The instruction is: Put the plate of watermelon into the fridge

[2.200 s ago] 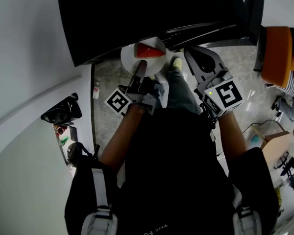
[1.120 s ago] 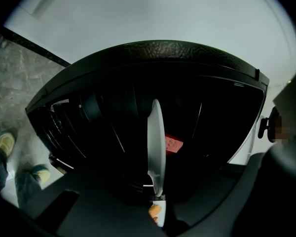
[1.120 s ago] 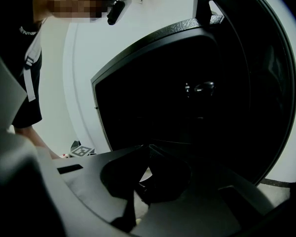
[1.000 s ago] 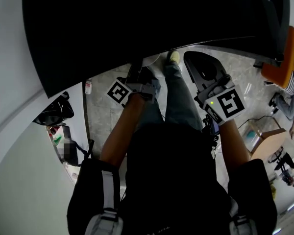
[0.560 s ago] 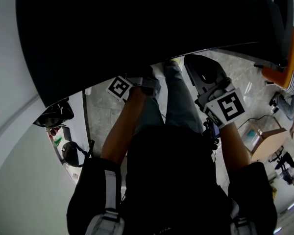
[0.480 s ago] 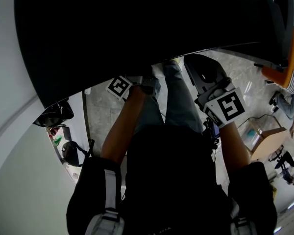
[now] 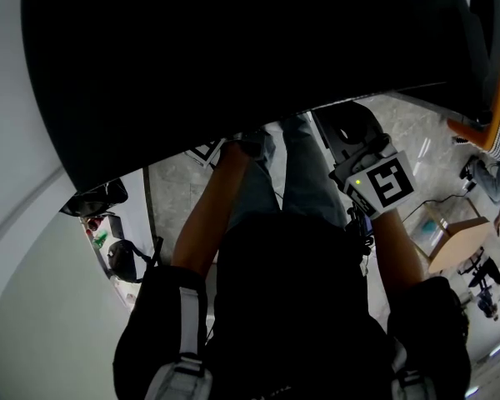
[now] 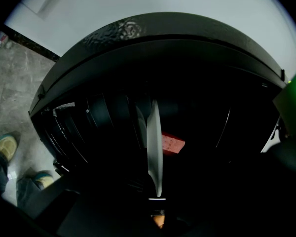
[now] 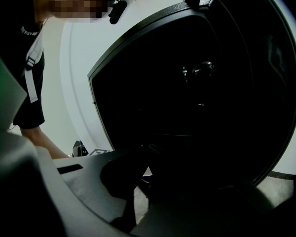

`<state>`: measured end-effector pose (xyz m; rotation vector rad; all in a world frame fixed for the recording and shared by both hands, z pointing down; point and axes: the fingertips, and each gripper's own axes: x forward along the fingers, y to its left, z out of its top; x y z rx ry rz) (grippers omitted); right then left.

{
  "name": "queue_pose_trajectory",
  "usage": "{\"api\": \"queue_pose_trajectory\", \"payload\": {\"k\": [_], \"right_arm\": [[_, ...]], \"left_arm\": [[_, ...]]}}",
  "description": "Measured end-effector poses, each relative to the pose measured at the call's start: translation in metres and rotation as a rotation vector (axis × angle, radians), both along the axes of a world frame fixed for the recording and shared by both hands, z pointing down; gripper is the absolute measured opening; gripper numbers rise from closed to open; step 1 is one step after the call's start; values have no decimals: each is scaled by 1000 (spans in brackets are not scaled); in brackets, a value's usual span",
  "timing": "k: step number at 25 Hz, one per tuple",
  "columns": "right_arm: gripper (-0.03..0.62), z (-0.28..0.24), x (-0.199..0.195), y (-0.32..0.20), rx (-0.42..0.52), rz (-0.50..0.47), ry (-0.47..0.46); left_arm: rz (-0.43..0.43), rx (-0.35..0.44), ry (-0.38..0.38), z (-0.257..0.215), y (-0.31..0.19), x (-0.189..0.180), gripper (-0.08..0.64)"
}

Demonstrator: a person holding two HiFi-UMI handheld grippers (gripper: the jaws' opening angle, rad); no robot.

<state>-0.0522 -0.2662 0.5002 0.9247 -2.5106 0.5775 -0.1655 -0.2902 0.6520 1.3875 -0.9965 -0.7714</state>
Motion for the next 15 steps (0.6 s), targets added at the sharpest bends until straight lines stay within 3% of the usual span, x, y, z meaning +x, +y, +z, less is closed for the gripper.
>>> {"api": "queue_pose_trajectory", "payload": {"k": [5,6,10,15], "right_arm": [[8,-5,-3,-7,24,2,-4],[8,-4,-1,-6,17,2,3],[8,-9,6,-6,19,3,9],[8,-20,8,-10,59,5,12]], "left_arm": [[16,14,-15,2,-3,1,30],[20,16,-19,3,-4,1,89],[57,35,-76,5,-4,2,212],[171,133,-250,-1,-1,6,361]]}}
